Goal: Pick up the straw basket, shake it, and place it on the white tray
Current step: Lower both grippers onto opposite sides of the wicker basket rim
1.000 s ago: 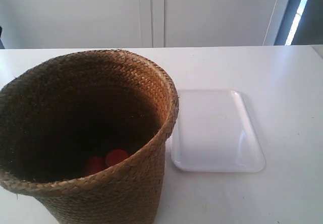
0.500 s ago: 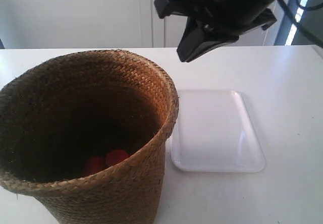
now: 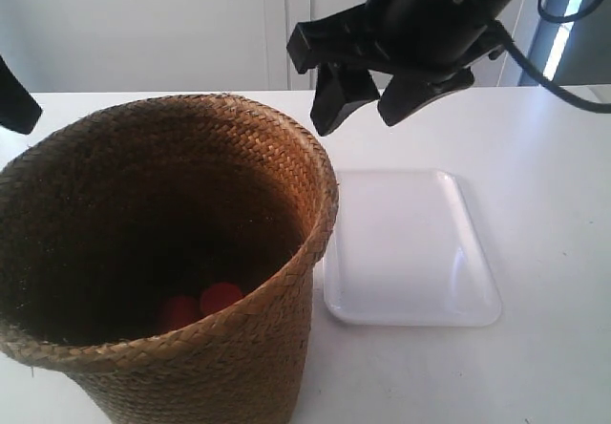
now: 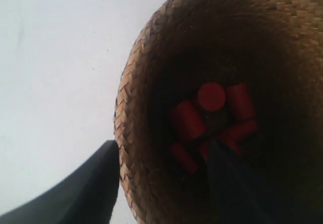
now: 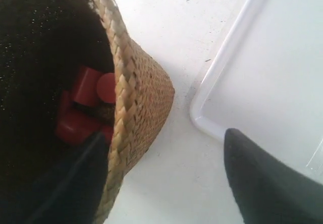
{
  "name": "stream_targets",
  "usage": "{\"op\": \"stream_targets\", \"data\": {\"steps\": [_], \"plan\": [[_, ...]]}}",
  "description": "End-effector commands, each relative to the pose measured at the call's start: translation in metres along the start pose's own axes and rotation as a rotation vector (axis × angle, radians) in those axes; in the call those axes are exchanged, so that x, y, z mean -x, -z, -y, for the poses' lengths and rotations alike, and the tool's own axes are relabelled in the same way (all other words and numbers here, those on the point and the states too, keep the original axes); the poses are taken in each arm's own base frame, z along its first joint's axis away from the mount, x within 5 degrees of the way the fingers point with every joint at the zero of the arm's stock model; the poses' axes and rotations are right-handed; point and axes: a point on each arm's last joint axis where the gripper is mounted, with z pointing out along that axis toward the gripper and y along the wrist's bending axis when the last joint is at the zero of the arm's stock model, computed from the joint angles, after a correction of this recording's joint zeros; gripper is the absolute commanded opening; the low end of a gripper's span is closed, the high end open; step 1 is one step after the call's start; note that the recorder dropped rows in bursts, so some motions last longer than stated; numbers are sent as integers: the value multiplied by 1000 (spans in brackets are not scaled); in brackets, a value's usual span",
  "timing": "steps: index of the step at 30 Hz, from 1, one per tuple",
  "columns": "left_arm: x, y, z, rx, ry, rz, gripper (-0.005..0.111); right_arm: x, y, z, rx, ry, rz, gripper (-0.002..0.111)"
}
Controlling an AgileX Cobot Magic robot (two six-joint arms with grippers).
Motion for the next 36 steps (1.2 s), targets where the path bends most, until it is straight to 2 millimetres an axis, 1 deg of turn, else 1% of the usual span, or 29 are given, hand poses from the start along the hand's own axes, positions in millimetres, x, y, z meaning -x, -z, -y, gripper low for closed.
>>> {"op": "stream_targets", "data": {"steps": [1,5,8,12,17,22,29,33,36], "plan": [[0,-11,-1,-25,39,-93,61,3,-13,2,-16,-38,-30,68],[2,-23,-6,-34,50,-160,61,5,-23,2,-3,-58,-56,68],[4,-29,-8,-34,55,-175,61,6,-31,2,13,-70,-76,68],[6,-35,-9,-44,62,-190,61,8,-46,4,15,-110,-114,68],[9,-46,-12,-71,75,-218,61,9,-56,3,34,-126,-141,68],[14,-61,-13,-123,103,-241,61,9,-62,0,63,-138,-160,61],[16,-80,-19,-127,111,-306,61,10,-81,3,53,-144,-204,61],[17,-84,-22,-117,112,-308,56,10,-89,4,49,-148,-223,58],[18,-89,-24,-117,117,-323,53,10,-97,6,46,-151,-241,52]]}}
